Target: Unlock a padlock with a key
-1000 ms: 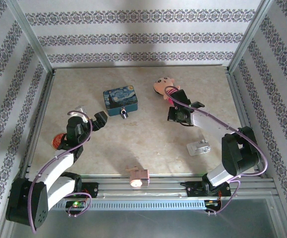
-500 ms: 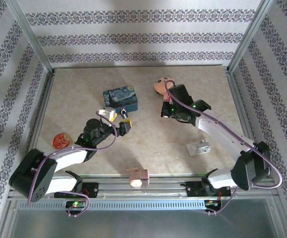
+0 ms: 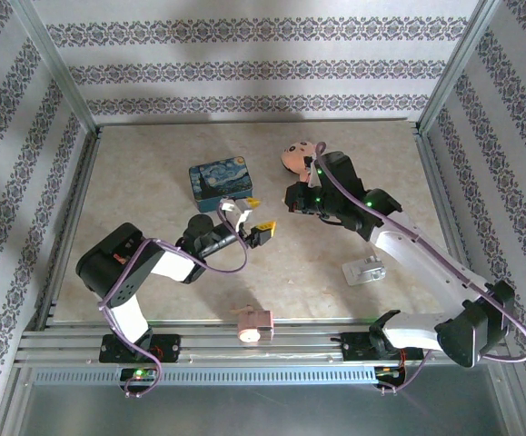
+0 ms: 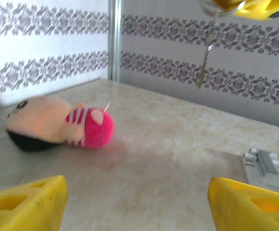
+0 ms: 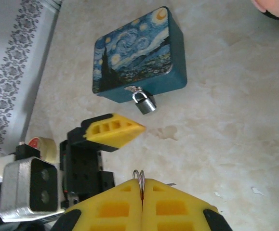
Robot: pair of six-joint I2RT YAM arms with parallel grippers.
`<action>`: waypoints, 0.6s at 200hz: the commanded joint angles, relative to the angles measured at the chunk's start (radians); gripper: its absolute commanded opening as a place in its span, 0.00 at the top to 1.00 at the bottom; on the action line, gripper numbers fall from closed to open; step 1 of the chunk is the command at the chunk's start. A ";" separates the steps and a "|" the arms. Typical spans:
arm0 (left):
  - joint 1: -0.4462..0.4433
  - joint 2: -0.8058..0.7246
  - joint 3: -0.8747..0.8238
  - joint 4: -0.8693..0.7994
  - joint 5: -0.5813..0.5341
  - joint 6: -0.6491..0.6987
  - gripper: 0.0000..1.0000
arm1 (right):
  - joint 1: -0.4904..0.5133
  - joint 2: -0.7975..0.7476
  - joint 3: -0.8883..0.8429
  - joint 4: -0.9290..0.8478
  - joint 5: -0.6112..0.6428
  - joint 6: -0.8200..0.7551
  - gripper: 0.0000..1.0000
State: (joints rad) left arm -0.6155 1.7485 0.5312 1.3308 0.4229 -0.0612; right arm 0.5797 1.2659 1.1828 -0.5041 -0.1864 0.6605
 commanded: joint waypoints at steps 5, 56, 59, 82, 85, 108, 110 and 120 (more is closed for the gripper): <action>-0.035 0.015 0.047 0.097 0.034 0.079 0.24 | 0.011 -0.028 -0.001 0.030 -0.020 0.024 1.00; -0.043 0.026 0.096 0.097 0.025 0.096 0.33 | 0.012 -0.029 -0.021 0.048 -0.028 0.031 1.00; -0.043 0.028 0.099 0.096 0.024 0.094 0.34 | 0.012 -0.028 -0.021 0.049 -0.030 0.031 1.00; -0.043 0.036 0.123 0.096 0.031 0.087 0.42 | 0.012 -0.026 -0.026 0.054 -0.033 0.031 1.00; -0.043 0.037 0.125 0.097 0.031 0.086 0.43 | 0.011 -0.026 -0.026 0.055 -0.034 0.032 1.00; -0.044 0.047 0.140 0.096 0.033 0.082 0.52 | 0.014 -0.026 -0.029 0.059 -0.038 0.033 1.00; -0.044 0.048 0.142 0.097 0.033 0.081 0.53 | 0.014 -0.026 -0.029 0.059 -0.038 0.033 1.00; -0.044 0.052 0.146 0.094 0.029 0.081 0.57 | 0.013 -0.026 -0.031 0.061 -0.038 0.034 1.00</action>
State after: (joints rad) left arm -0.6479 1.7809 0.6476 1.3663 0.4374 0.0158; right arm 0.5808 1.2518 1.1664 -0.4667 -0.2077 0.6830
